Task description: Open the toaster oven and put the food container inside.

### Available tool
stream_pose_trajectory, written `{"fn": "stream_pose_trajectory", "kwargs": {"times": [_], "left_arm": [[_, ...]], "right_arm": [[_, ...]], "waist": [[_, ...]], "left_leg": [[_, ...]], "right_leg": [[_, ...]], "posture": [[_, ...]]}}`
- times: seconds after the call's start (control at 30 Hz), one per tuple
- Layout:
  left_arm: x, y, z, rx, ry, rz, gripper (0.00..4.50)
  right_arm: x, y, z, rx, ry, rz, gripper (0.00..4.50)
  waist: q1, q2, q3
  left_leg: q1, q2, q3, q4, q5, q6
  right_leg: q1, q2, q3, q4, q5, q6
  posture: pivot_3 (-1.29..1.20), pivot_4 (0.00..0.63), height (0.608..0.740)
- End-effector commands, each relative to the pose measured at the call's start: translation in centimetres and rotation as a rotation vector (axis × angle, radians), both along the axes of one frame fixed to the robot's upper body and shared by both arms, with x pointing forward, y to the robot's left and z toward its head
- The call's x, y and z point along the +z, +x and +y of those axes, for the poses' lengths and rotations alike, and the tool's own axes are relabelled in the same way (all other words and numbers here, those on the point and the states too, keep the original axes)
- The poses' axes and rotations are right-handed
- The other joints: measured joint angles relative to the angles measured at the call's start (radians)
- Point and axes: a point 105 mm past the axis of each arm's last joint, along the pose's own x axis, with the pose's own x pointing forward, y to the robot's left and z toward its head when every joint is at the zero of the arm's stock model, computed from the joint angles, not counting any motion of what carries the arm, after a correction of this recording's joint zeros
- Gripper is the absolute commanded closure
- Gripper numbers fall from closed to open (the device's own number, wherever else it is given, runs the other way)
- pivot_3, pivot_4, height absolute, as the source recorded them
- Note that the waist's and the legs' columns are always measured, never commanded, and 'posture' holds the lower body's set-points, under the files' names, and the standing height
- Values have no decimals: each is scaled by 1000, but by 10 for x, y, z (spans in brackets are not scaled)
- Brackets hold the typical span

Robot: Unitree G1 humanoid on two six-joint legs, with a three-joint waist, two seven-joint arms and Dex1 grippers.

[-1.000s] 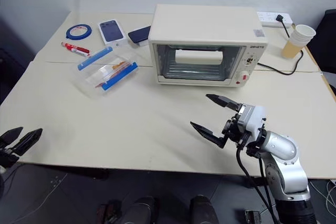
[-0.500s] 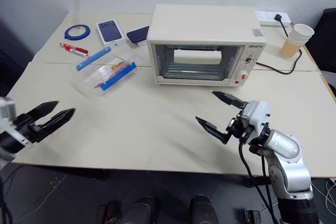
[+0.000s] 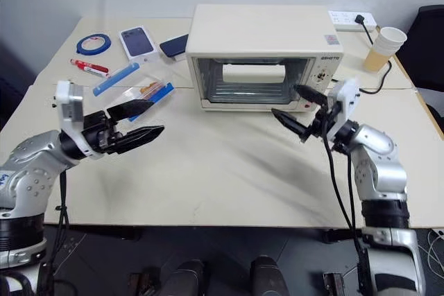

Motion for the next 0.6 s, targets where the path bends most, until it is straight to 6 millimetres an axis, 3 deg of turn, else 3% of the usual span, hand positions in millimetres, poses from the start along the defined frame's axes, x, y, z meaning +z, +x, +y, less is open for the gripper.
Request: {"fn": "stream_pose_trajectory", "kwargs": {"times": [0.03,0.33,0.47,0.6], "left_arm": [[-4,-1,6,31,7,-8,22],[-18,-1,16,96,2,27,22],[-23,2,17,107,6,38,22],[-15,10,14,100,-24,39,22]], "right_arm": [[12,3,11,34,10,-45,0],[29,-4,27,112,9,-131,0],[16,-15,33,179,-92,-142,0],[-1,-26,26,198,-183,-131,0]], "waist": [[-1,0,0],[2,0,0],[3,0,0],[1,0,0]], "left_leg": [[0,0,0,0,0,0],[-2,-1,0,2,0,0],[-2,-1,0,1,0,0],[-3,-1,1,1,0,0]], "right_leg": [[-1,0,0,0,0,0],[-3,-1,0,3,0,0],[-4,-1,0,2,0,0],[-5,-1,1,3,0,0]], "posture": [[0,150,740],[0,150,740],[0,150,740],[0,150,740]]}}
